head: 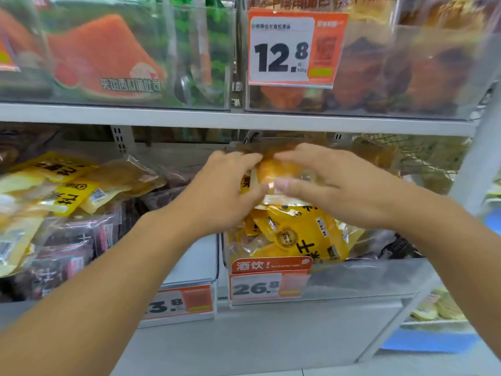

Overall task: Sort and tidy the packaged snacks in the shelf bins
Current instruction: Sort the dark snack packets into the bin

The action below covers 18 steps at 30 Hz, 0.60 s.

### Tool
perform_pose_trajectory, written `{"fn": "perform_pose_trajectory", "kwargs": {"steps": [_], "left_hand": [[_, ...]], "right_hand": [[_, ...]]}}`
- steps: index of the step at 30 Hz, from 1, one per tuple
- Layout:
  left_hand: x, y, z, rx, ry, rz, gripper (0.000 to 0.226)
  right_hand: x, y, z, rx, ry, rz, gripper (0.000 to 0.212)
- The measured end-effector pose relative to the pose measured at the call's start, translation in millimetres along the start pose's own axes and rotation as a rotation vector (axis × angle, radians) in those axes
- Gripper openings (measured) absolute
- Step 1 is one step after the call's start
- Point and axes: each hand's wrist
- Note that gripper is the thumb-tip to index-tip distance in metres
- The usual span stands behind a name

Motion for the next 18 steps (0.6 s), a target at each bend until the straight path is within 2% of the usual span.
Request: {"fn": "perform_pose_trajectory", "kwargs": {"steps": [3,7,12,16,18], "left_hand": [[4.9,-3.9,-1.4,0.036,-0.06,-0.059,0.053],[2.8,-1.7,-7.2,0.036,-0.093,-0.103,0.052],[2.9,1.3,-18.0,0.105,-0.059,-0.16,0.04],[5.8,4.7,-21.2,0.124,-0.068,-0.095,0.049],[4.3,4.8,-23.4,0.127,-0.085,-0.088,0.047]], "right_hand": [[3.8,0.3,2.0,0.055,0.086,-0.091,0.094],[1.2,-3.0,3.6,0.121,0.109,-0.032,0.105],[-1.9,6.2,1.7,0.116,0.111,0.013,0.1],[0.6,18.9,-1.5,0.096,0.148,-0.041,0.089],[-0.2,23.8,-3.7,0.084,0.132,-0.075,0.088]]}}
Point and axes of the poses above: each hand's wrist, its own z-axis towards the middle knuckle, its own x-axis out of the palm, y = z × x, and after that the axes turned 12 degrees about y, right-handed
